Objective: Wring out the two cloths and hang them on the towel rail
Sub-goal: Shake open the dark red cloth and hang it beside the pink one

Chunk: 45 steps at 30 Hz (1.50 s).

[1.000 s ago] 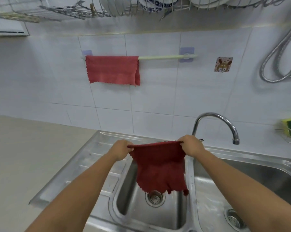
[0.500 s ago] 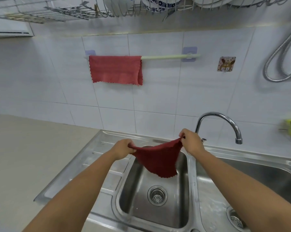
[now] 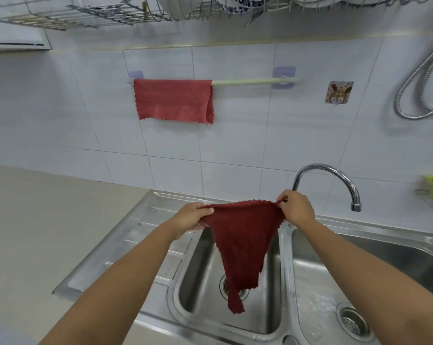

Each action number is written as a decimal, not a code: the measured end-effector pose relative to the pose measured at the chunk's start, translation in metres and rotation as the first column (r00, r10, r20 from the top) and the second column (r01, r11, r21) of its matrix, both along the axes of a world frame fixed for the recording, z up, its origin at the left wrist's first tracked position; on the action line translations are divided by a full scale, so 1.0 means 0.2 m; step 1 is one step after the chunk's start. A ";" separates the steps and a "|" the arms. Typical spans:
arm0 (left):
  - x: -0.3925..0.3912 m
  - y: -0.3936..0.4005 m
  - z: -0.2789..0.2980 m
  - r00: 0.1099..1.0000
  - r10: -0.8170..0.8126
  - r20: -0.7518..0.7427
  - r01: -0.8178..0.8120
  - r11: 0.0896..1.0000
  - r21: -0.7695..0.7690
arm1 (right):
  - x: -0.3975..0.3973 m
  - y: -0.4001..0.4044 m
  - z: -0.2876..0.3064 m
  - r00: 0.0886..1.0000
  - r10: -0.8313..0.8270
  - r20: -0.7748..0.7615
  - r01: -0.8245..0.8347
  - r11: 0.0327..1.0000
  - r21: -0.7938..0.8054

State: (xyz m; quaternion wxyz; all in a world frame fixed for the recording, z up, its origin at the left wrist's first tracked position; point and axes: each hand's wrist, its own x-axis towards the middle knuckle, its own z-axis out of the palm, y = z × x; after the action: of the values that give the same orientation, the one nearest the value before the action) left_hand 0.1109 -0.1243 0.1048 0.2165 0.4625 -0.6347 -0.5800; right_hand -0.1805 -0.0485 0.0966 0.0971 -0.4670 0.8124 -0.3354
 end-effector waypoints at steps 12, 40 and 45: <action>-0.05 -0.03 0.00 0.764 0.429 0.482 0.121 0.638 -0.760 | 0.10 -0.01 0.07 0.983 -0.125 -0.136 0.125 0.992 -0.008; -0.27 -0.51 0.69 0.859 0.268 -0.436 -0.382 0.903 -0.199 | 0.18 -0.49 0.69 0.623 0.062 0.779 0.504 0.730 -0.462; -0.33 -0.64 0.93 0.893 0.200 -0.404 -0.373 0.831 -0.413 | 0.15 -0.61 0.98 0.787 0.048 0.615 0.412 0.701 -0.582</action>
State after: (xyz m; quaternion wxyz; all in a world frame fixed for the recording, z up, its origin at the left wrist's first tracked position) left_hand 0.0456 -0.2521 0.2908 0.5173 0.3768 -0.6327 -0.4361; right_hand -0.1498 -0.1713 0.2930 0.1265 -0.2534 0.5999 -0.7483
